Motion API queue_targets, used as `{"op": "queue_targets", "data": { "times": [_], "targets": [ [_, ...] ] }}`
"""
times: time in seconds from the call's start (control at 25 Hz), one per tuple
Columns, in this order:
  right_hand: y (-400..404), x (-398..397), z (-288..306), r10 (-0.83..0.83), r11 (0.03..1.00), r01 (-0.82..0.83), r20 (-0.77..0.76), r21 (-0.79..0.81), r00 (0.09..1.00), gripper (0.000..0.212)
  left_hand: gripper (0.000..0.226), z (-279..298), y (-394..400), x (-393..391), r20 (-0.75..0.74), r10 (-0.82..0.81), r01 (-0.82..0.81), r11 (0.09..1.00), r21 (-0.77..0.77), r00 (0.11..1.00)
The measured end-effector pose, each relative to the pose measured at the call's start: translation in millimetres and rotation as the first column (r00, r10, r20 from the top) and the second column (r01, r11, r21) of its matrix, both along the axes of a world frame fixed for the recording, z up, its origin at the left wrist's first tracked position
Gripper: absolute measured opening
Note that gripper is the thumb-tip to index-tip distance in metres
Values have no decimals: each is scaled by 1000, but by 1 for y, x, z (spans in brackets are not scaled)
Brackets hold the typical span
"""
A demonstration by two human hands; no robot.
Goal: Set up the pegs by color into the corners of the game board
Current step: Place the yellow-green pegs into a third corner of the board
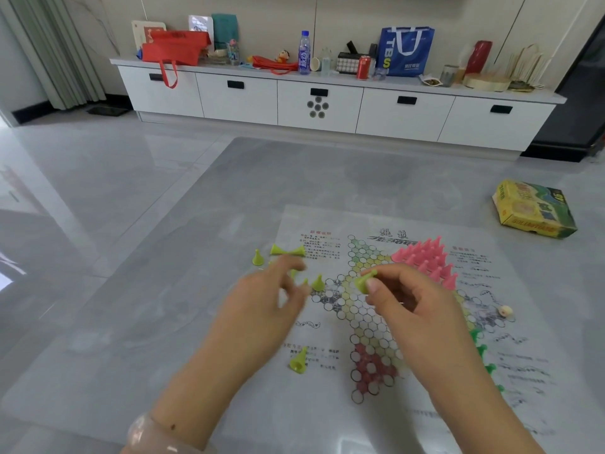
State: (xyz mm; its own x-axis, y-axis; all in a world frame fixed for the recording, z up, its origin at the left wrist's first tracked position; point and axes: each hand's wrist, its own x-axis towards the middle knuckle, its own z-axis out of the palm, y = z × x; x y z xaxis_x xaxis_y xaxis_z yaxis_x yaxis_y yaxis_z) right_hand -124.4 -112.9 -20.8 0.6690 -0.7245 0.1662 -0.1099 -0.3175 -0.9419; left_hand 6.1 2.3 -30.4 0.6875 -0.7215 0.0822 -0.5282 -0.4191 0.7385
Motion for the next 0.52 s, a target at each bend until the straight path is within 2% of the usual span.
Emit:
{"op": "queue_targets", "data": {
  "times": [0.08,0.12,0.24,0.32,0.52],
  "targets": [
    [-4,2,-3,-31,1000,31,-12,2,999,19,23,-6,11,19,187,173,-204,966,160,967],
    [-4,3,-5,-24,1000,24,-28,0,999,18,25,-9,15,25,218,178,-231,941,248,960],
    [0,9,-7,41,999,-44,-90,-29,995,14,31,-15,22,32,161,70,-134,889,437,985],
    [1,15,-9,67,995,-75,-123,-67,990,14,28,-17,20,33,137,35,-93,891,444,990],
    [1,28,-15,51,983,-84,-196,-163,979,15,15,-20,12,32,184,-15,-63,911,409,983]
  ]
}}
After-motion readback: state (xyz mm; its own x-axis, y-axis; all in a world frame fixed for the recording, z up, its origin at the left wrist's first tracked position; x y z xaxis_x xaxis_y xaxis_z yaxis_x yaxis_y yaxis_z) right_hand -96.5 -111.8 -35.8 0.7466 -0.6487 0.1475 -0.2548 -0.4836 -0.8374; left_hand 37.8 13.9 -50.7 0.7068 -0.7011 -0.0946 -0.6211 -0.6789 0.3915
